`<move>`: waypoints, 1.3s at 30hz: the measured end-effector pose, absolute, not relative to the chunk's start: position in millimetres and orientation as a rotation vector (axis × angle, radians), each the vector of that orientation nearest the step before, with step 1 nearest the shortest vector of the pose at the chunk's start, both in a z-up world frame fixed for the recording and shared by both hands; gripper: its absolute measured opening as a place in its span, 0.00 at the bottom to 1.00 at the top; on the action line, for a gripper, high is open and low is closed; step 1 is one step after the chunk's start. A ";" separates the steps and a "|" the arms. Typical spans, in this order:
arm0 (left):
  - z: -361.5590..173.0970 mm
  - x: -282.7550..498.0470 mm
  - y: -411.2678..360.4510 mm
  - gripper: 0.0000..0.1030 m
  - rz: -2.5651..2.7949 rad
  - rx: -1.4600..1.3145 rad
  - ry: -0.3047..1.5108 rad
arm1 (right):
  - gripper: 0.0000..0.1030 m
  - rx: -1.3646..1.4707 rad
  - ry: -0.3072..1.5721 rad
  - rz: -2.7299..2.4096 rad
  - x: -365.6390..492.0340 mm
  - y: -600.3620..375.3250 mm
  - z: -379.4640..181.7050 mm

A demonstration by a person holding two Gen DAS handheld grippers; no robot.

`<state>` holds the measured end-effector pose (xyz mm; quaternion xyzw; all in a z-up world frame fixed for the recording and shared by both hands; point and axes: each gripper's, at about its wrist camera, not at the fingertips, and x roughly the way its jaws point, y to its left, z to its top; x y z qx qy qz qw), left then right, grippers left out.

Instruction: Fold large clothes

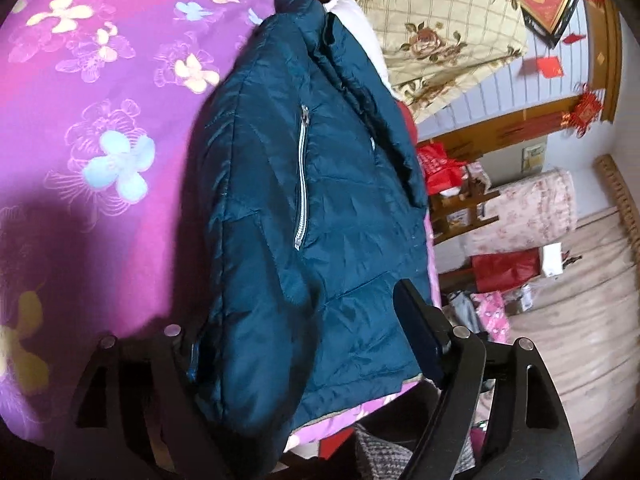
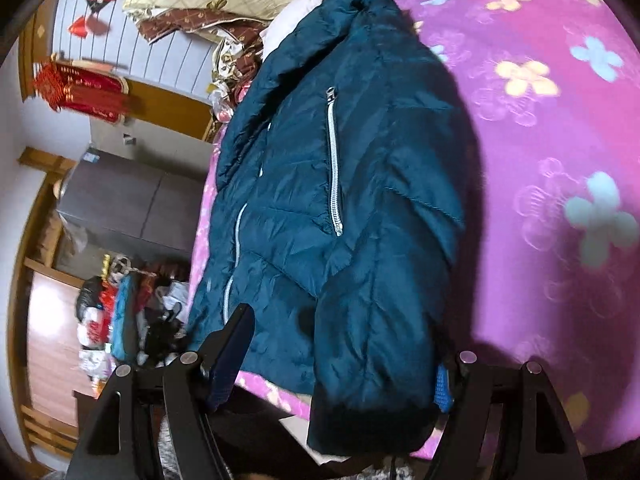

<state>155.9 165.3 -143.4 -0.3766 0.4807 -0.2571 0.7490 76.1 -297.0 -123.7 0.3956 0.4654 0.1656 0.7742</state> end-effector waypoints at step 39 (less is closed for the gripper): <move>-56.3 102.3 99.9 0.18 -0.150 -0.421 0.960 | 0.20 0.679 0.882 0.206 59.5 -274.3 -69.4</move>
